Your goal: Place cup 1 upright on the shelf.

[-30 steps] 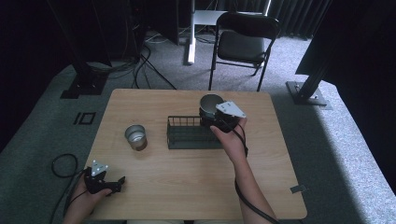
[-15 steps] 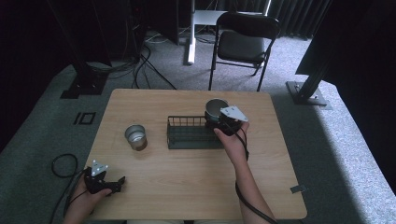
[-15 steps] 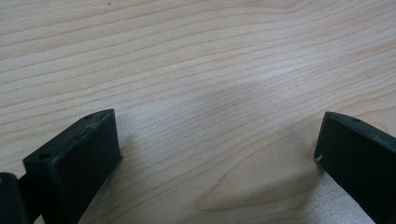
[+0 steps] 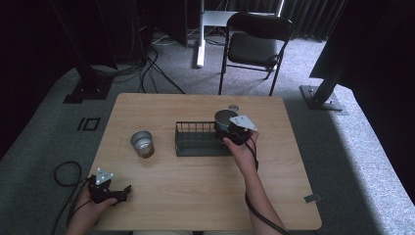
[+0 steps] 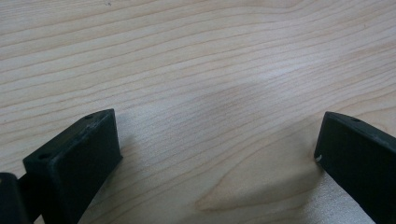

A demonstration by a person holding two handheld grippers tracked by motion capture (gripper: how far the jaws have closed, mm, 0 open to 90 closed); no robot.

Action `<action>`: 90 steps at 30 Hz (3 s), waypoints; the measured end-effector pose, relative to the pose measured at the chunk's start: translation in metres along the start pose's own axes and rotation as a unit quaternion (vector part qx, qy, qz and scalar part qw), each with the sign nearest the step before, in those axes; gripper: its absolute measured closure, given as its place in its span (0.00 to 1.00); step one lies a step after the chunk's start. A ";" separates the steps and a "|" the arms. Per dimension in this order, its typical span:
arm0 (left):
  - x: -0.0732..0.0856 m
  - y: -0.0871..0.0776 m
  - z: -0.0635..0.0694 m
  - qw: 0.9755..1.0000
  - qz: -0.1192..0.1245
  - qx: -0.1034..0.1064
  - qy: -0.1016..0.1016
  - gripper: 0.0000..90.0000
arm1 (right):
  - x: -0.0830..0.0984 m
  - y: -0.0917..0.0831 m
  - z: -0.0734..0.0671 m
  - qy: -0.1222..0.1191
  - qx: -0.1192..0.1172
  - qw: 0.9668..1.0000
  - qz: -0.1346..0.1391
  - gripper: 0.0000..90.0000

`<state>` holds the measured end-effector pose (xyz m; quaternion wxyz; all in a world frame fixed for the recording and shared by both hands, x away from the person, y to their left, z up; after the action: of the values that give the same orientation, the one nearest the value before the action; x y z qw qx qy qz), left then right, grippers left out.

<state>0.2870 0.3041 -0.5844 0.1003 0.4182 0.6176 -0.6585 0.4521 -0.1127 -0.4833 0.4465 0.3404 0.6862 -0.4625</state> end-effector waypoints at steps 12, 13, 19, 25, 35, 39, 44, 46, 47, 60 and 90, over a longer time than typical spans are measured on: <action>0.000 0.000 0.000 1.000 0.000 0.000 0.000 0.01 | 0.005 0.000 0.001 -0.006 0.000 1.000 0.000 0.15; 0.000 0.000 0.000 1.000 0.000 0.000 0.000 0.01 | 0.005 -0.001 0.001 -0.004 0.000 1.000 -0.001 0.15; 0.000 0.000 0.000 1.000 0.000 0.000 0.000 0.01 | 0.007 -0.002 0.000 -0.007 0.002 1.000 0.003 0.15; 0.000 0.000 0.000 1.000 0.000 0.000 0.000 0.01 | 0.007 -0.002 -0.001 -0.020 -0.003 1.000 0.004 0.14; 0.000 0.000 0.000 1.000 0.000 0.000 0.000 0.01 | 0.006 -0.009 -0.004 -0.020 -0.018 1.000 0.005 0.12; 0.000 0.000 0.000 1.000 0.000 0.000 0.000 0.01 | 0.008 -0.012 -0.004 -0.030 -0.026 0.999 0.006 0.12; 0.000 0.000 0.000 1.000 0.000 0.000 0.000 0.01 | 0.008 -0.017 -0.005 -0.026 -0.024 0.999 0.007 0.12; 0.000 0.000 0.000 1.000 0.000 0.000 0.000 0.01 | 0.008 -0.018 -0.005 -0.025 -0.027 0.999 0.003 0.12; 0.000 0.000 0.000 1.000 0.000 0.000 0.000 0.01 | 0.008 -0.019 -0.006 -0.027 -0.030 0.999 0.002 0.12; 0.000 0.000 0.000 1.000 0.000 0.000 0.000 0.01 | 0.009 -0.024 -0.006 -0.027 -0.042 0.999 0.000 0.12; 0.000 0.000 0.000 1.000 0.000 0.000 0.000 0.01 | 0.017 -0.057 0.004 -0.050 -0.067 0.996 -0.003 0.12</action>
<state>0.2870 0.3041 -0.5844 0.1004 0.4182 0.6175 -0.6586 0.3969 -0.1351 -0.4809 0.5009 0.2840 0.6933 -0.4333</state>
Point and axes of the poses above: each handheld gripper's, and its own axes: y roughly forward along the jaws, x roughly out of its underside, z roughly to its right, the point moved 4 cm from there along y, roughly forward along the jaws, and after that the axes turned 9 degrees about y, right-handed, at the moved point
